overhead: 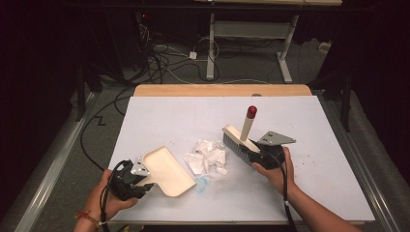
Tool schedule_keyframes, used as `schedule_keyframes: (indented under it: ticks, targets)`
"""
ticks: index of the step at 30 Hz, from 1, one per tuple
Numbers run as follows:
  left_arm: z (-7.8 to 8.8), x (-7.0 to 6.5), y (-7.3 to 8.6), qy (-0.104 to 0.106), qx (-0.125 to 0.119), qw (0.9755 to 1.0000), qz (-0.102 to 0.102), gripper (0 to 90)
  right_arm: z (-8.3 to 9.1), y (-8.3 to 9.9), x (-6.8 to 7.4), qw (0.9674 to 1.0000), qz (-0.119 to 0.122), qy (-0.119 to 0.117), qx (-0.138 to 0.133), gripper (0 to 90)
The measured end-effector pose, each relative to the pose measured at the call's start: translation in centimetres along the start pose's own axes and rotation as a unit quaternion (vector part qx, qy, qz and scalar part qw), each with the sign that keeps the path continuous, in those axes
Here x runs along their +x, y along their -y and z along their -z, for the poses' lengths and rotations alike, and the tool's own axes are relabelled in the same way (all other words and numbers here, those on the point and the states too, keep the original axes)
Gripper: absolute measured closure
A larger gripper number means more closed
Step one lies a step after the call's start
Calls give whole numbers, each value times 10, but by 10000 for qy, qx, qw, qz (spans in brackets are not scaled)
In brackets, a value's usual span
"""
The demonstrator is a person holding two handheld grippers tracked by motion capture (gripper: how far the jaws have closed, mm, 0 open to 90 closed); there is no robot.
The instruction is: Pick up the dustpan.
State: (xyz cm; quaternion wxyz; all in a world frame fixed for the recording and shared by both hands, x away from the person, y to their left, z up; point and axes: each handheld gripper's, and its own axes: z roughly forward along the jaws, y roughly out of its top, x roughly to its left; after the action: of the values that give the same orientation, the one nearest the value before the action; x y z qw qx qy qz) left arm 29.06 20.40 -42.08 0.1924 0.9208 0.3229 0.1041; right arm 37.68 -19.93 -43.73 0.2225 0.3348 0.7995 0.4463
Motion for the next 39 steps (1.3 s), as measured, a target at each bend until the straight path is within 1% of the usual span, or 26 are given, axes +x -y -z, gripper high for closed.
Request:
schedule_keyframes:
  ticks: [2, 4, 6, 8, 9, 11, 12, 14, 16, 18, 19, 21, 22, 23, 24, 26, 27, 28, 30, 32, 33, 35, 36, 39]
  targets:
    - [-3, -2, -4, 40, 26, 10000, -45, 631, -4, -2, 6, 10000, 63, 0, -18, 680]
    - [-6, -3, -9, 85, 27, 9999, -75, 630, -8, -4, 12, 10000, 45, 54, -15, 680]
    - [-10, -6, -15, 98, 42, 9999, -101, 631, -13, -6, 18, 9999, 99, 122, -26, 680]
    - [-13, -8, -20, 131, 59, 9998, -112, 630, -16, -8, 23, 9999, 83, 135, -36, 680]
    - [-15, -9, -23, 159, 36, 9998, -104, 630, -18, -8, 24, 9998, 163, 128, -33, 680]
    - [-18, -10, -28, 207, 12, 9998, -57, 630, -22, -9, 29, 9998, 172, 63, -52, 680]
    - [-20, -11, -30, 209, 31, 9997, -80, 630, -24, -10, 31, 9998, 194, 61, -61, 680]
    - [-22, -11, -34, 256, -40, 9997, -37, 630, -27, -12, 35, 9998, 164, -36, -75, 680]
    - [-24, -13, -38, 236, 3, 9997, -70, 629, -28, -12, 38, 9997, 194, -108, -84, 679]
    - [-27, -15, -41, 288, -57, 9996, -21, 629, -28, -12, 41, 9996, 231, -148, -73, 679]
    - [-28, -17, -42, 267, -19, 9996, -49, 629, -29, -12, 43, 9995, 250, -190, -88, 679]
    - [-30, -18, -45, 287, -92, 9995, 32, 629, -28, -12, 48, 9994, 248, -247, -76, 680]
    - [-31, -18, -46, 293, -80, 9995, 43, 629, -27, -13, 50, 9990, 325, -302, -86, 679]
    - [-31, -19, -47, 259, -78, 9996, 43, 629, -27, -13, 52, 9989, 301, -347, -94, 680]
    - [-32, -19, -48, 263, -125, 9995, 89, 629, -27, -13, 55, 9986, 355, -388, -97, 680]
    - [-34, -22, -50, 239, -121, 9996, 116, 629, -27, -13, 60, 9979, 445, -460, -92, 679]
    - [-34, -22, -50, 238, -143, 9995, 135, 629, -27, -14, 64, 9977, 407, -526, -99, 680]
    - [-34, -23, -51, 250, -169, 9994, 150, 628, -27, -14, 66, 9973, 448, -574, -99, 679]
    - [-35, -26, -53, 215, -179, 9995, 136, 629, -26, -15, 73, 9964, 448, -712, -104, 679]
    - [-36, -27, -54, 232, -187, 9994, 161, 628, -25, -16, 81, 9955, 574, -752, -98, 679]
    - [-36, -27, -54, 228, -194, 9994, 173, 628, -25, -17, 83, 9950, 599, -793, -125, 679]
    - [-36, -28, -53, 231, -217, 9993, 200, 628, -24, -18, 86, 9946, 612, -823, -154, 679]
    - [-37, -28, -53, 234, -215, 9993, 212, 628, -22, -19, 86, 9939, 637, -881, -175, 679]
    - [-39, -29, -53, 223, -212, 9993, 204, 628, -16, -23, 84, 9939, 596, -886, -286, 679]
